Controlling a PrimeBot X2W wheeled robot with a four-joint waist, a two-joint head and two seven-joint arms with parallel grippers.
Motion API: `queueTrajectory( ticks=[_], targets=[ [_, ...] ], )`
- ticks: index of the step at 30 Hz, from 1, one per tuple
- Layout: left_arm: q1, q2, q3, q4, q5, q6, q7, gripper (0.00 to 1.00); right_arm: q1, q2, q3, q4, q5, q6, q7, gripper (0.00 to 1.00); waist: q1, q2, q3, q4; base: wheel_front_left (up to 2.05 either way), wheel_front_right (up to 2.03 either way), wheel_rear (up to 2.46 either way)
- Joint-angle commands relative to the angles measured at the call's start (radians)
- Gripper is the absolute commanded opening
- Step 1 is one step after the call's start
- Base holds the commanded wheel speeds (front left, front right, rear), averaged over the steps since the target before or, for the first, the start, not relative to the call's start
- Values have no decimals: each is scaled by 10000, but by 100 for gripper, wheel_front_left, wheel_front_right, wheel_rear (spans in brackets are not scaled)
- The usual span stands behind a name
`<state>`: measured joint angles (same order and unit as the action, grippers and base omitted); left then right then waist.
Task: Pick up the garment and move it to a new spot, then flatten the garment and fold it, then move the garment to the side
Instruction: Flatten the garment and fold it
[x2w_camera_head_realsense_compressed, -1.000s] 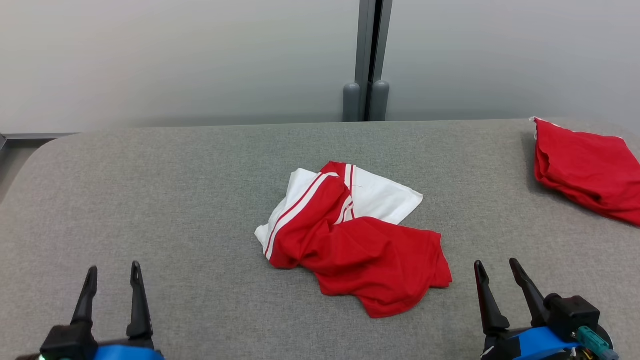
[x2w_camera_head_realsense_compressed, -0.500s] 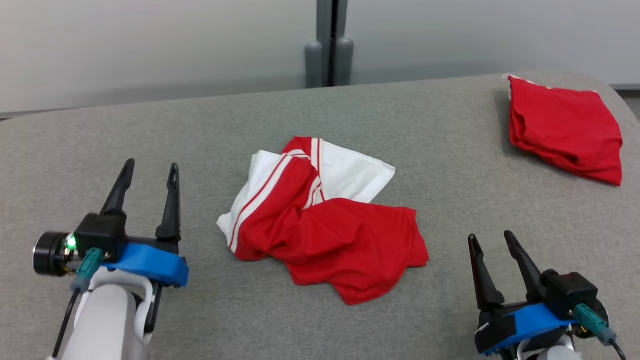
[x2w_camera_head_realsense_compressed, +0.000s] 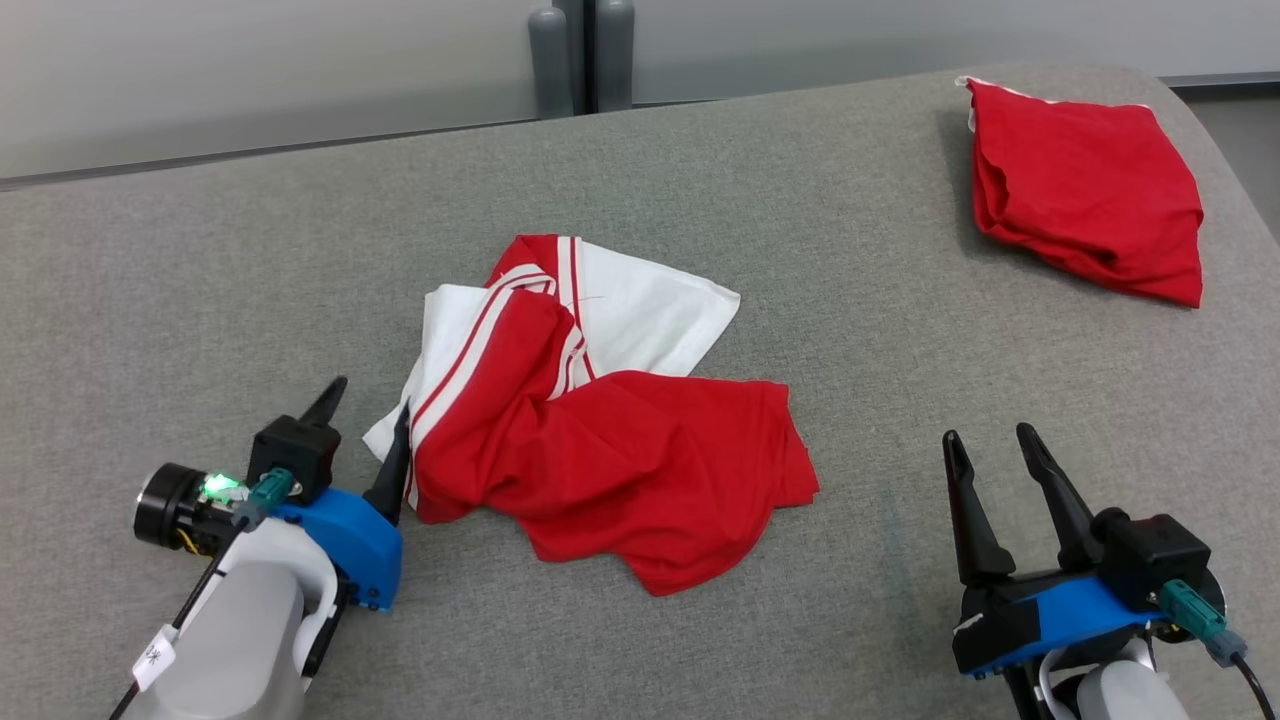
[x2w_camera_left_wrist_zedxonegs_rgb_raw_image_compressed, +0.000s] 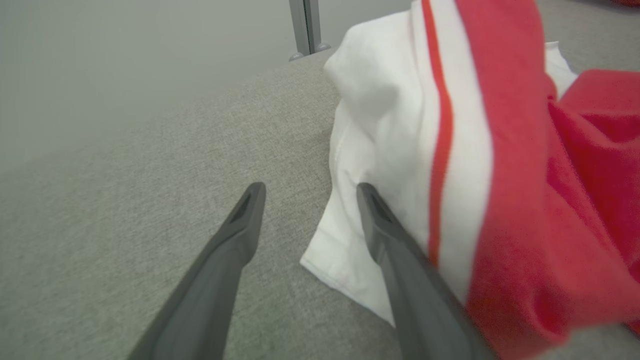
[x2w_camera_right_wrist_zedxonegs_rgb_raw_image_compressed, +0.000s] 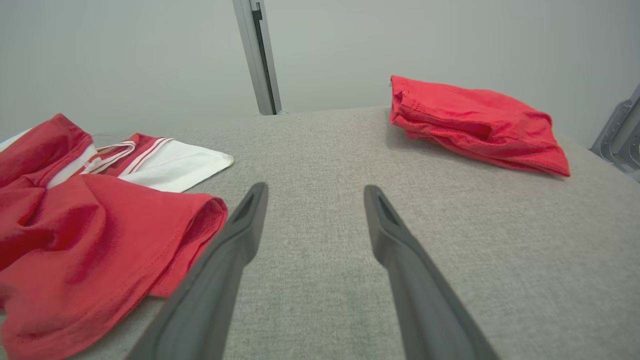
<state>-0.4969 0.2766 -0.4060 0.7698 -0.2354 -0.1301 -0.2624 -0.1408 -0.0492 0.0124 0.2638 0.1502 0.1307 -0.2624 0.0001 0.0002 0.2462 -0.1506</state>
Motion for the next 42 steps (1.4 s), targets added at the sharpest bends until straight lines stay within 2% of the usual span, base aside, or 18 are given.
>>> queueTrajectory(
  ticks=[1,10,11,12,13,16,20,24,32,42],
  targets=[
    [-198,68,-254,278,-155,-9,69,100,-170,-28,-9,-46,-39,1,-35,100,-1,-2,26,-33,0,0,0],
    [-677,106,-2206,2028,-1350,-9,797,100,-236,-25,-82,-104,-10,1,-35,100,-1,-2,198,-243,0,0,0],
    [-708,105,-2316,2171,-1457,-9,800,78,-234,-26,-92,-102,-15,1,-35,100,-1,-2,195,-256,0,0,0],
    [-739,91,-2449,2276,-1555,-9,755,6,-230,-26,-111,-98,-21,1,-35,100,-1,-2,187,-259,0,0,0],
    [-748,59,-2557,2359,-1652,-9,714,0,-213,-28,-135,-91,-30,1,-35,100,-1,-2,165,-246,0,0,0],
    [-887,125,-2662,2451,-1973,11,403,0,-97,-22,-265,-89,-68,1,-35,100,-1,-2,42,-114,0,0,0],
    [-896,75,-2284,2267,-2261,60,21,0,64,-28,-368,-93,-106,1,-35,100,-1,-2,-278,221,0,0,0],
    [-436,238,-1539,1228,-2428,528,-36,0,225,-23,-375,-65,-112,1,-35,100,-1,-2,-602,642,0,0,0],
    [2147,384,68,-1807,-2247,1485,-35,0,460,-31,-437,-16,-123,1,-34,100,-1,-2,-962,1492,0,0,0],
    [5235,-134,2019,-4011,-2454,2286,-37,0,470,-28,-407,74,-96,1,-35,100,-1,-2,-961,2171,0,0,0]
  ],
)
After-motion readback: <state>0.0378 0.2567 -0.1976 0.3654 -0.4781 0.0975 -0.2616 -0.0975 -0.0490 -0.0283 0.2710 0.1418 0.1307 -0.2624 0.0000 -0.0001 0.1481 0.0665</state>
